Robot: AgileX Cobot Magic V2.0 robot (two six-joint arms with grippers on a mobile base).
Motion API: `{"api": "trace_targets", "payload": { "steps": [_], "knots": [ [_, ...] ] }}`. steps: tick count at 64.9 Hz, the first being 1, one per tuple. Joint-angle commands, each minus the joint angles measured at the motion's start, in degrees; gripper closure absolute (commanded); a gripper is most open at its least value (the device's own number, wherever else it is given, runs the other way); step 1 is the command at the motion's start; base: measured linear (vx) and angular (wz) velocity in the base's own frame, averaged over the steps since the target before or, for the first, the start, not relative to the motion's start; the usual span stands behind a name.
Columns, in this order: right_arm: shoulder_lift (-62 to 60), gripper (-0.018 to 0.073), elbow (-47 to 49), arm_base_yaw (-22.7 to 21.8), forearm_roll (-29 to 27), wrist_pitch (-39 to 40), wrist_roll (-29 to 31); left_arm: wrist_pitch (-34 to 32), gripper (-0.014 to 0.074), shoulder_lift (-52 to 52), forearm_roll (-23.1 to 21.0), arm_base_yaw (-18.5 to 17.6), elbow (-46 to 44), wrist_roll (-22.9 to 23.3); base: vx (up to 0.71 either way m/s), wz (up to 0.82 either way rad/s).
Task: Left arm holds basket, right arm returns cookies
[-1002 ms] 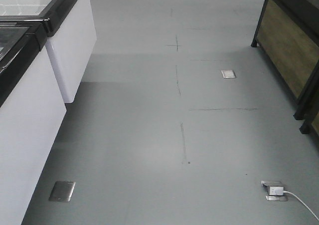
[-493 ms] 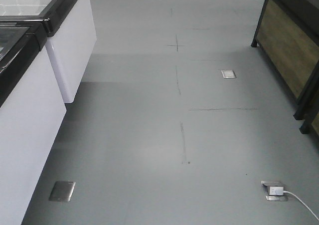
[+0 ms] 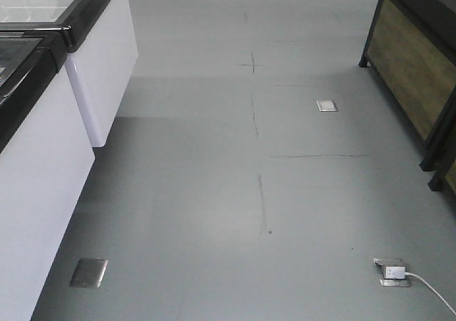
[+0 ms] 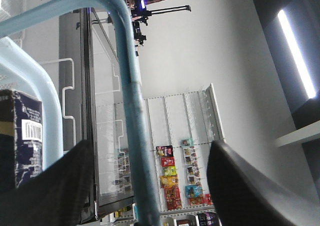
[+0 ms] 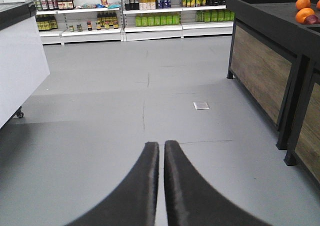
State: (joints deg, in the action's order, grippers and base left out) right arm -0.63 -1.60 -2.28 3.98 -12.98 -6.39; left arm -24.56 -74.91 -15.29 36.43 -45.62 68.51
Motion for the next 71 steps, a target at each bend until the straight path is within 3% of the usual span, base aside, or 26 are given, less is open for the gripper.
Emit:
{"api": "trace_targets", "payload": {
  "steps": [1, 10, 31, 71],
  "knots": [
    [-0.7, 0.0566, -1.0, -0.4, 0.6, 4.1, 0.2, -5.7, 0.0136, 0.7, 3.2, -0.4, -1.4, 3.3, 0.0, 0.0],
    [-0.7, 0.0566, -1.0, -0.4, 0.6, 4.1, 0.2, -6.3, 0.0136, 0.3, 5.8, -0.4, -1.4, 6.7, 0.0, 0.0],
    [-0.7, 0.0566, -1.0, -0.4, 0.6, 4.1, 0.2, -6.5, 0.0169, 0.4, 6.3, -0.4, -1.4, 7.4, 0.0, 0.0],
    [-0.7, 0.0566, -1.0, -0.4, 0.6, 4.1, 0.2, -6.5, 0.0556, 0.4, 6.3, -0.4, -1.4, 7.4, 0.0, 0.0]
  ]
}}
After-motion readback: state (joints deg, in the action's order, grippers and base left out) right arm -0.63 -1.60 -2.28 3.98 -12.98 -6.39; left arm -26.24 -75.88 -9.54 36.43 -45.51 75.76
